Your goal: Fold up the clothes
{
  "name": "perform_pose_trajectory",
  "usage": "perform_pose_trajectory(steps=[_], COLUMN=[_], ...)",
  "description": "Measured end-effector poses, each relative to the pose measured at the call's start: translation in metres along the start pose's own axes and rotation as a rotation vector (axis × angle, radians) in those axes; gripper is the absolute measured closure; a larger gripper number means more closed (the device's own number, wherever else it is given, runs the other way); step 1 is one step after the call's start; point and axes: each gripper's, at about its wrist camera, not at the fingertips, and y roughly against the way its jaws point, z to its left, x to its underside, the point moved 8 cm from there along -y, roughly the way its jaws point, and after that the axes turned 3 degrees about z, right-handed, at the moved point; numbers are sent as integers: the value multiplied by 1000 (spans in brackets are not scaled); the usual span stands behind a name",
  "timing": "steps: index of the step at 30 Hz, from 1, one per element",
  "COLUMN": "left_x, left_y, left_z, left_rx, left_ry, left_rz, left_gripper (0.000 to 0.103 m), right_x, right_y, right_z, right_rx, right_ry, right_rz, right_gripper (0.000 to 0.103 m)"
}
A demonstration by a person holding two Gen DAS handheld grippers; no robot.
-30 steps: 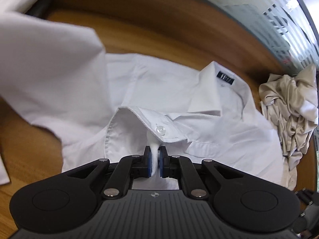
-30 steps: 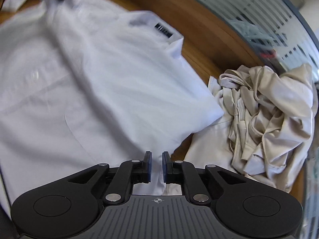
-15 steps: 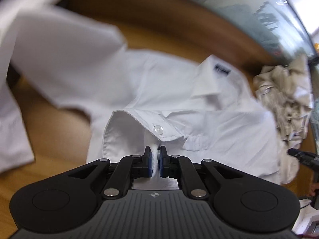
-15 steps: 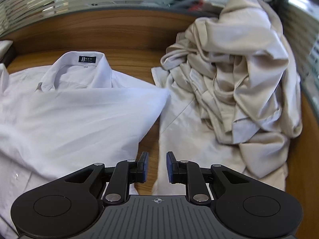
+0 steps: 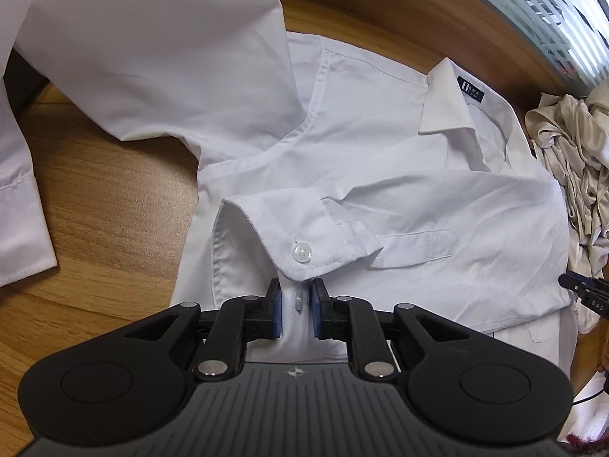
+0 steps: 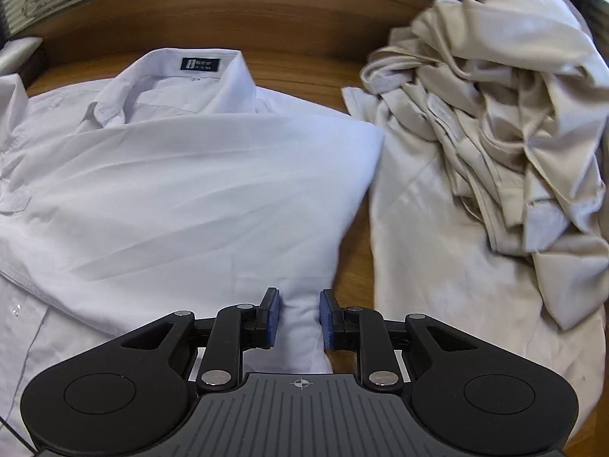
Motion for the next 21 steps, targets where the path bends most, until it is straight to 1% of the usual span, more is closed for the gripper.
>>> perform_pose_trajectory(steps=[1, 4, 7, 9, 10, 11, 12, 13, 14, 16, 19, 21], left_x=[0, 0, 1, 0, 0, 0, 1, 1, 2, 4, 5, 6], left_y=[0, 1, 1, 0, 0, 0, 0, 0, 0, 4, 16, 28], left_z=[0, 2, 2, -2, -4, -5, -6, -7, -7, -5, 1, 8], left_rx=[5, 21, 30, 29, 26, 22, 17, 13, 9, 12, 17, 13], left_ry=[-1, 6, 9, -11, -23, -32, -40, -47, -50, -29, 18, 51], left_rz=[0, -3, -2, 1, 0, -1, -1, 0, 5, 1, -28, -65], left_gripper=[84, 80, 78, 73, 72, 72, 72, 72, 72, 72, 70, 63], right_x=[2, 9, 23, 29, 30, 31, 33, 35, 36, 37, 31, 24], right_y=[5, 23, 26, 23, 20, 18, 13, 9, 8, 9, 24, 36], right_z=[-2, -11, -21, -24, -24, -23, -25, -27, -30, -38, -36, -30], right_rx=[-1, -4, -17, -53, -62, -68, -34, 1, 35, 67, 46, 37], right_ry=[-23, -77, -137, -188, -197, -204, -200, -197, -207, -245, -248, -224], right_rz=[4, -7, 20, 31, 36, 42, 56, 68, 69, 85, 43, 14], right_gripper=[79, 72, 72, 72, 72, 76, 84, 87, 92, 94, 93, 92])
